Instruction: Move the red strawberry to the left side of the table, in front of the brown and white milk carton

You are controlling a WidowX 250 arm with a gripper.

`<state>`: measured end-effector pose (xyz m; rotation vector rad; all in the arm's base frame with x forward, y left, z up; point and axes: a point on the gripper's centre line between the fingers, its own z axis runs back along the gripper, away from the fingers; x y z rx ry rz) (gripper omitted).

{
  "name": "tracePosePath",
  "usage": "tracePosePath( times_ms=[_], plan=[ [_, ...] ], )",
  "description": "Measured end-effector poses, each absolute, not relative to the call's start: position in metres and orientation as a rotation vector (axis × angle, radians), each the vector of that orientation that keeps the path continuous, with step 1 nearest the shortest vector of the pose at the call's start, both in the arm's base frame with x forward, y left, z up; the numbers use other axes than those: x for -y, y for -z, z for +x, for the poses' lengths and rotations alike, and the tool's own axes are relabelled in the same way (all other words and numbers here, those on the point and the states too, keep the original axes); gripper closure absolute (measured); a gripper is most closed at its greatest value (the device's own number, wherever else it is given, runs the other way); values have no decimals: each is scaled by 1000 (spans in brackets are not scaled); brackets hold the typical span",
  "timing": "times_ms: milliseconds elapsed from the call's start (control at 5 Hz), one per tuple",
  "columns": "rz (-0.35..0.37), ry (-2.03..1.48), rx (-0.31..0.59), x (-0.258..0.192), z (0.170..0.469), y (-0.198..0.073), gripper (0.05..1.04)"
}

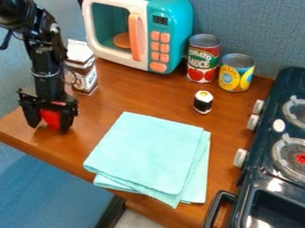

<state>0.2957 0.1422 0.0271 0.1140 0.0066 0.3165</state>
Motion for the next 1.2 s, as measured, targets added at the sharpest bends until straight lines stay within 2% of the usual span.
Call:
tracePosePath(
  times_ms=[200,400,600,800,1200],
  plan=[
    [70,-253,83,-133,300,-71,83],
    [44,-213,79,-127,299,-88,83],
    [-21,-121,106,-105,317,-107,83],
    [-84,43,129,-56,345,-125,83],
    [-115,194,84,-16,362,-116,83]
  ],
)
